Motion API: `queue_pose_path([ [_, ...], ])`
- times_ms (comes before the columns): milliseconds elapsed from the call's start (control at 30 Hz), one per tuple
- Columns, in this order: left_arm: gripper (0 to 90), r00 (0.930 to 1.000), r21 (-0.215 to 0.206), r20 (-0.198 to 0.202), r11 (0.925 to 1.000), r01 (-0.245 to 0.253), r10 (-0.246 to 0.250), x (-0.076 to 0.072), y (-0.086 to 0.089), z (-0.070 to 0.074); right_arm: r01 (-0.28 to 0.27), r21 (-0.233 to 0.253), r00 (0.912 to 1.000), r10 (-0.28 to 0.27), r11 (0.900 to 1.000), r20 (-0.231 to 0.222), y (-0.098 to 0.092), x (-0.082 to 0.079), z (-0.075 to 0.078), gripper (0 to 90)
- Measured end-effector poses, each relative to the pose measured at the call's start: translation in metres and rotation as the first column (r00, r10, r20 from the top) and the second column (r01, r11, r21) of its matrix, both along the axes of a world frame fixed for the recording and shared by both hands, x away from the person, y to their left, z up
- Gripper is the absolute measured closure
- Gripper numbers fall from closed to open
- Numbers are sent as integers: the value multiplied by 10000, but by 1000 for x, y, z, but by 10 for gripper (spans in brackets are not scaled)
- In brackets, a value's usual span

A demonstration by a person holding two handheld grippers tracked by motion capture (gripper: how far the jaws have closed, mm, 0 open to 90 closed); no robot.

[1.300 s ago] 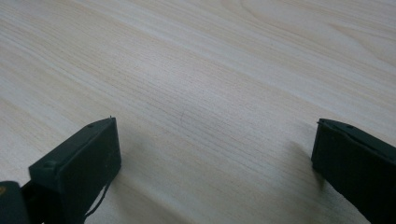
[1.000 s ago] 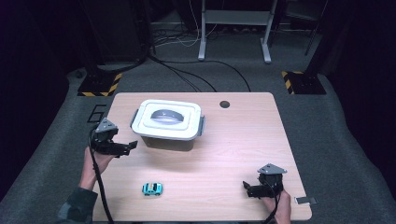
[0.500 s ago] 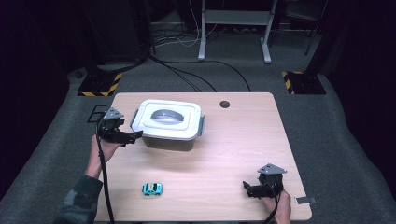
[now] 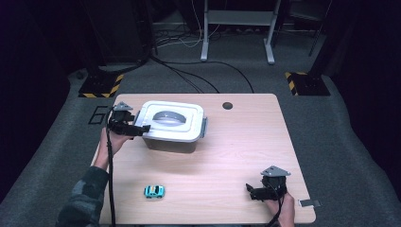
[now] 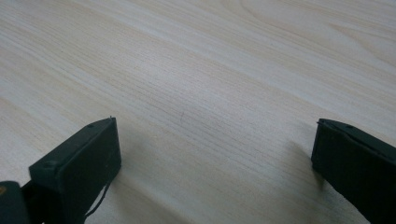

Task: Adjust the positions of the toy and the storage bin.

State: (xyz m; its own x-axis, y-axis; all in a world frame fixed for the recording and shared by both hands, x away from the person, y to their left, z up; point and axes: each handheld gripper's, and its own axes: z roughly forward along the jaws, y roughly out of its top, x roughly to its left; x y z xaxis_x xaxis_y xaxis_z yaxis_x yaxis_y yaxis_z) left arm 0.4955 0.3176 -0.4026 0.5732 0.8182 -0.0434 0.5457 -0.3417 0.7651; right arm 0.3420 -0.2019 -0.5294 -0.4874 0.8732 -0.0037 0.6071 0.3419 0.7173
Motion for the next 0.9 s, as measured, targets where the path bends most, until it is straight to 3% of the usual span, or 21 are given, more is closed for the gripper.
queue_pose_path([
  [233,134,9998,-158,-145,9998,137,-139,4,-2,-4,-14,-3,10000,14,10000,18,0,0,0,13],
  [333,132,9995,-568,-259,9982,165,-180,6,2,-7,-17,-2,10000,17,10000,20,0,0,0,13],
  [433,132,9992,-674,-315,9975,219,-240,7,3,-8,-20,-3,10000,20,10000,19,0,0,0,13],
  [900,132,9954,-609,-392,9945,854,-879,11,-9,-7,-38,-10,10000,38,10000,22,0,0,0,15],
])
